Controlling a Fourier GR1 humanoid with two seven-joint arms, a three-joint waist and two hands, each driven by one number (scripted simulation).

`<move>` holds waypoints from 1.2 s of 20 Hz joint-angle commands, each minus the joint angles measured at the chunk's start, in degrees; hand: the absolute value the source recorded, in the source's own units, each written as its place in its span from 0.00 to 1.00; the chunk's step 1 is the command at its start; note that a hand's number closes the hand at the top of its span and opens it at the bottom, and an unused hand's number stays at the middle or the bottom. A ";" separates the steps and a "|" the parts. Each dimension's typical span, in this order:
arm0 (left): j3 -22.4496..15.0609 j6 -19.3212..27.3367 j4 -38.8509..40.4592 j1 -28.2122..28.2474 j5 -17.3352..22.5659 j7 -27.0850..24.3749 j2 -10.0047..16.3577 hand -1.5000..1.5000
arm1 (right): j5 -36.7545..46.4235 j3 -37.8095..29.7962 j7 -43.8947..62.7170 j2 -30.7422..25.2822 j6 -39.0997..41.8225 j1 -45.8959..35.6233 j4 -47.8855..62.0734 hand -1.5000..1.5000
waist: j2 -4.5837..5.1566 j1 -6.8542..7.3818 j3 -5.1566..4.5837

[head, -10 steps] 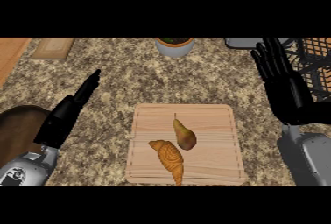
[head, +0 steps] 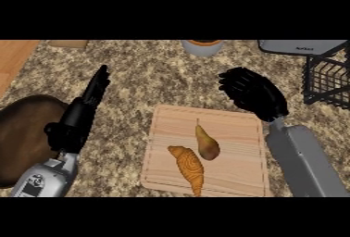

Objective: Pick the pear from the cutting board and place it in the tiered basket

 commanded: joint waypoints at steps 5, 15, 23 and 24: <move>-2.10 5.29 3.71 2.90 -2.09 -4.48 -6.75 0.50 | -20.48 -1.67 16.52 1.12 25.36 -4.76 13.97 0.00 | -0.36 -1.23 0.02; -1.52 4.98 4.30 2.97 -1.88 -5.47 -7.19 0.50 | -12.98 1.94 23.57 -14.41 51.85 -24.72 15.00 0.00 | -1.21 -0.48 -0.18; -0.36 5.86 6.91 0.12 -2.82 -4.83 -7.74 0.50 | 4.06 9.29 19.13 -13.21 60.94 -35.14 7.29 0.00 | -1.23 -1.65 -0.17; -0.19 4.87 6.67 1.00 -2.29 -4.92 -6.93 0.50 | 5.28 10.24 19.23 -12.97 61.91 -36.79 7.55 0.00 | -1.26 -1.17 -0.20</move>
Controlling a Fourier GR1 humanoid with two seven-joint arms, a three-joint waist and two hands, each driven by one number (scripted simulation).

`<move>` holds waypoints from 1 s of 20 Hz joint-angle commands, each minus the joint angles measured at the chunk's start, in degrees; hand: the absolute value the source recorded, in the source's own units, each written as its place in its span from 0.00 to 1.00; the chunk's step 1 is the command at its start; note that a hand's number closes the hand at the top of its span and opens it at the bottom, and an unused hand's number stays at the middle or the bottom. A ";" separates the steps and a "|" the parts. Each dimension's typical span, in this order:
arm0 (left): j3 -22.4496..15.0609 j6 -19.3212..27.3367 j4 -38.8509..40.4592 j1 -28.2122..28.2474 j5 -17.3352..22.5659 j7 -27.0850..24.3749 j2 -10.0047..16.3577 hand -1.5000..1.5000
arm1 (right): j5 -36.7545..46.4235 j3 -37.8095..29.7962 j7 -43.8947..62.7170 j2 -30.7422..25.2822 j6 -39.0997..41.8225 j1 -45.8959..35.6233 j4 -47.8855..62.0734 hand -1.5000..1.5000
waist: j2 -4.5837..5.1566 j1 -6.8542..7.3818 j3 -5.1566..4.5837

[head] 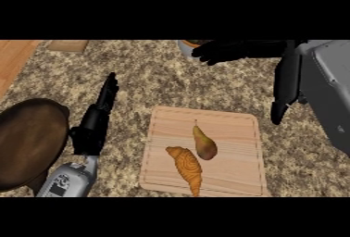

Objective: Pick the pear from the cutting board and place it in the tiered basket

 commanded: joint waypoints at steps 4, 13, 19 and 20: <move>0.12 0.86 2.07 -1.62 -1.19 -0.62 -1.72 0.50 | 15.29 5.52 -3.52 7.01 6.03 -6.55 0.11 0.00 | -0.21 -1.50 -0.02; 0.24 1.12 1.26 4.12 -2.72 -3.15 -2.19 0.50 | 28.81 6.58 -13.63 10.28 9.07 -7.39 3.98 0.00 | -0.67 -2.69 -0.03; 1.43 0.14 0.43 5.76 -2.14 -4.89 -2.14 0.50 | 34.80 10.82 -14.98 12.27 10.18 -8.90 6.11 0.00 | -0.78 -2.63 -0.04; 1.93 0.42 2.27 0.70 -3.07 -0.97 -2.19 0.50 | 34.49 11.60 -13.63 13.80 10.47 -10.36 7.14 0.00 | -0.79 -3.06 -0.05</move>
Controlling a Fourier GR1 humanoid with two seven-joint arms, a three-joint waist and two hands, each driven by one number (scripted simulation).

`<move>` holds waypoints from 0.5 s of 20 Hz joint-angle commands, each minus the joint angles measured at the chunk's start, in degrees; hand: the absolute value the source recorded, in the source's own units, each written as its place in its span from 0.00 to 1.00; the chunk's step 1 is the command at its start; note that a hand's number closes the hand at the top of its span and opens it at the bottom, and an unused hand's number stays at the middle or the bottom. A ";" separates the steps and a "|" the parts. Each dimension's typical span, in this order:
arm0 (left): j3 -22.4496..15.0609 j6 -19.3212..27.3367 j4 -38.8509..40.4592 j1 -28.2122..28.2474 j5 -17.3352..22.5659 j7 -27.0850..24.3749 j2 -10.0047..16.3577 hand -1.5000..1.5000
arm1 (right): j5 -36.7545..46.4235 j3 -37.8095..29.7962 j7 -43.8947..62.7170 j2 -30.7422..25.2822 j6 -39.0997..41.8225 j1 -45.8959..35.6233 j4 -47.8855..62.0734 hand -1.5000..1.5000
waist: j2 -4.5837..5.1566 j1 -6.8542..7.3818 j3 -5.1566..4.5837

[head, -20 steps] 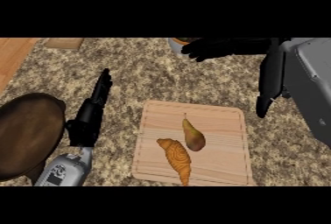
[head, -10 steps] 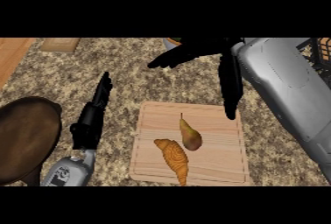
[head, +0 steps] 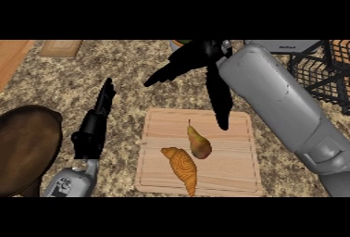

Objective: Pick the pear from the cutting board and place it in the tiered basket

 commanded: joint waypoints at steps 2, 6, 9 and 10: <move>1.41 -1.12 -0.71 0.10 0.67 0.62 0.14 0.50 | 5.63 1.77 -5.85 -1.49 6.86 0.46 1.44 0.00 | -0.05 -0.29 0.01; 1.13 -1.57 -3.17 1.34 0.48 2.32 0.36 0.50 | 7.71 2.56 -8.04 -2.88 8.34 -2.16 2.78 0.00 | -0.05 0.06 0.02; -0.38 -0.09 -3.43 2.92 -1.41 1.17 -1.28 0.50 | 13.09 6.13 -11.38 -4.00 5.69 1.25 -0.78 0.00 | -0.03 -0.04 0.04; 0.00 -0.08 -2.14 0.66 -1.62 1.78 -1.82 0.50 | 15.27 6.16 -12.77 -1.41 2.41 -0.53 2.18 0.00 | 0.16 0.25 0.03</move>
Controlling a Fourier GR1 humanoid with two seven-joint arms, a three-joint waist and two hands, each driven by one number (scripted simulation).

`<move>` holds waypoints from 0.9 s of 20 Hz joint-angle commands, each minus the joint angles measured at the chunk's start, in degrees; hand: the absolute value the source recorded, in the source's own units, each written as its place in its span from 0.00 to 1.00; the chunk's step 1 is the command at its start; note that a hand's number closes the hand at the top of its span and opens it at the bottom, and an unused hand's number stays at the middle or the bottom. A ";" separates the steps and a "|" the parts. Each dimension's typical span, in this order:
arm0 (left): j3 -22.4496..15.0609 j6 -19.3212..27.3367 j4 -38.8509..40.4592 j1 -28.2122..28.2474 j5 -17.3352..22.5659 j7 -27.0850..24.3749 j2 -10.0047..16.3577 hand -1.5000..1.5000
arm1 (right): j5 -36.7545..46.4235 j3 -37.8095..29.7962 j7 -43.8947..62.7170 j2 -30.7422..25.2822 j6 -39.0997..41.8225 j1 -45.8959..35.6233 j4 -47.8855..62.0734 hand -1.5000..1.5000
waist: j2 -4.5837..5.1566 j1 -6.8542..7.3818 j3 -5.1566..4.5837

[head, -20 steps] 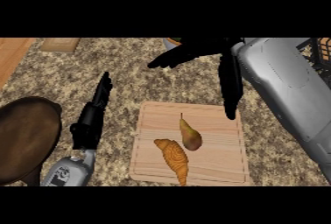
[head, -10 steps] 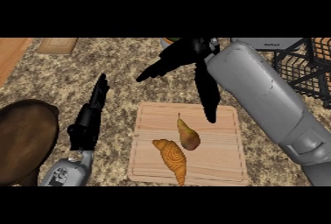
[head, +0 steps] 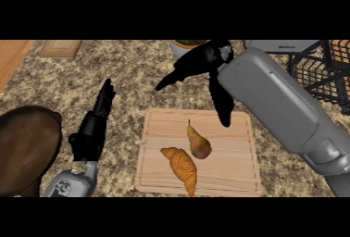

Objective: Pick the pear from the cutting board and place it in the tiered basket

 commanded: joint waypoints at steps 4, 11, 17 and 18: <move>0.28 0.39 4.34 -1.65 -1.93 -2.24 -2.09 0.50 | 7.64 3.66 -8.36 0.23 2.00 -0.10 -2.36 0.00 | -0.06 -0.59 -0.02; 3.00 -2.38 -2.02 -2.02 0.41 3.47 0.87 0.50 | 12.95 8.94 -19.84 -3.05 -1.20 2.78 -5.81 0.00 | -0.05 0.04 0.04; 1.81 -1.77 0.62 1.47 -1.55 -1.81 -1.09 0.50 | 19.19 12.69 -27.42 -3.81 -7.49 3.34 -4.77 0.00 | -0.13 -0.29 -0.01; 2.03 -2.15 0.61 -0.59 -1.46 -0.07 -1.13 0.50 | 21.82 13.75 -29.19 -2.44 -11.44 2.69 0.19 0.00 | 0.10 0.17 -0.01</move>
